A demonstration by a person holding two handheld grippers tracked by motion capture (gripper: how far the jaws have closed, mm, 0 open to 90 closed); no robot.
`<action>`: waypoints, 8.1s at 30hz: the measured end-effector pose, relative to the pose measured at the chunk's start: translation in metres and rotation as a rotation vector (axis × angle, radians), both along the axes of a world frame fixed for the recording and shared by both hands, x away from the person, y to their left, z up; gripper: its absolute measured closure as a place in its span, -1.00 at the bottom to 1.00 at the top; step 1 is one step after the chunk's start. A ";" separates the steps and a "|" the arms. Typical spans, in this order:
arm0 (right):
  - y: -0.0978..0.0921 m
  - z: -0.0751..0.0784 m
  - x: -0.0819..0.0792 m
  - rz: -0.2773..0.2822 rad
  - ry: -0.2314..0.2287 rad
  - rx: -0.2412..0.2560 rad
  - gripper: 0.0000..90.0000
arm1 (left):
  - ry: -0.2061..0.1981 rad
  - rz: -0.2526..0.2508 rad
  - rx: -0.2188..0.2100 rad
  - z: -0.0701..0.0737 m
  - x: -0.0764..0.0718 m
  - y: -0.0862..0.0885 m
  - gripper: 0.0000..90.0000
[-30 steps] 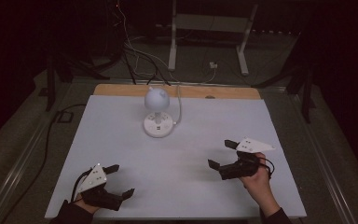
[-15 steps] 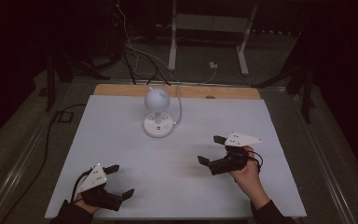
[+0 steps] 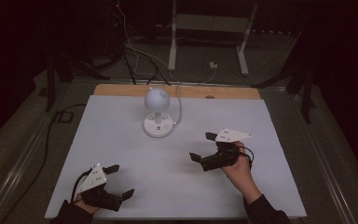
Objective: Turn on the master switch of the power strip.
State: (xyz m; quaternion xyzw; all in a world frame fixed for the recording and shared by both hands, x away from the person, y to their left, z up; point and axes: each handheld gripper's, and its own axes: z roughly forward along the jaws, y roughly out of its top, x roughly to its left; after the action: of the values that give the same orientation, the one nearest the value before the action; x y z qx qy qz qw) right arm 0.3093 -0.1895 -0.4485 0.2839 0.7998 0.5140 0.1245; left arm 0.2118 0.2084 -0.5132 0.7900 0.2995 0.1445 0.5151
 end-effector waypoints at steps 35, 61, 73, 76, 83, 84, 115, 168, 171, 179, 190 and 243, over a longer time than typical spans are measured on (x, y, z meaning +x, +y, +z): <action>0.045 0.003 0.044 -0.046 -0.169 -0.099 -1.00 | -0.001 -0.001 -0.007 0.000 0.000 0.001 -1.00; 0.067 -0.020 0.074 -0.010 -0.070 -0.134 -1.00 | -0.001 0.000 -0.008 0.000 0.000 0.001 -1.00; 0.078 -0.032 0.087 -0.035 -0.060 -0.156 -1.00 | -0.001 0.003 -0.007 0.000 0.000 0.002 -1.00; 0.082 -0.035 0.089 -0.049 -0.072 -0.165 -1.00 | -0.001 0.004 -0.008 0.000 0.000 0.002 -1.00; 0.087 -0.036 0.096 -0.042 -0.050 -0.156 -1.00 | 0.000 0.003 -0.006 0.000 0.000 0.002 -1.00; 0.087 -0.036 0.096 -0.052 -0.051 -0.152 -1.00 | 0.000 0.003 -0.008 0.000 0.000 0.002 -1.00; 0.096 -0.043 0.106 -0.095 -0.066 -0.149 0.63 | 0.004 0.004 -0.010 0.000 0.000 0.002 -1.00; 0.118 -0.065 0.124 -0.093 -0.011 -0.253 1.00 | 0.009 0.005 -0.014 -0.001 0.000 0.003 -1.00; 0.118 -0.064 0.125 -0.086 -0.007 -0.258 1.00 | 0.008 0.004 -0.014 -0.001 0.000 0.003 -1.00; 0.119 -0.065 0.126 -0.077 -0.006 -0.268 1.00 | 0.011 0.003 -0.015 -0.001 0.001 0.003 -1.00; 0.116 -0.068 0.127 -0.070 -0.003 -0.245 1.00 | 0.010 0.003 -0.015 -0.001 0.001 0.003 -1.00; 0.113 -0.052 0.113 0.006 0.067 -0.180 0.10 | 0.013 0.005 -0.019 -0.001 0.001 0.003 -1.00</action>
State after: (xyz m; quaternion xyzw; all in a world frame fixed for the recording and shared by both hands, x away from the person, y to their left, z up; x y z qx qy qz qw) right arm 0.4219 -0.0767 -0.5004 0.2860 0.8474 0.4306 0.1213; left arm 0.2129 0.2112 -0.5146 0.7853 0.3064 0.1379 0.5200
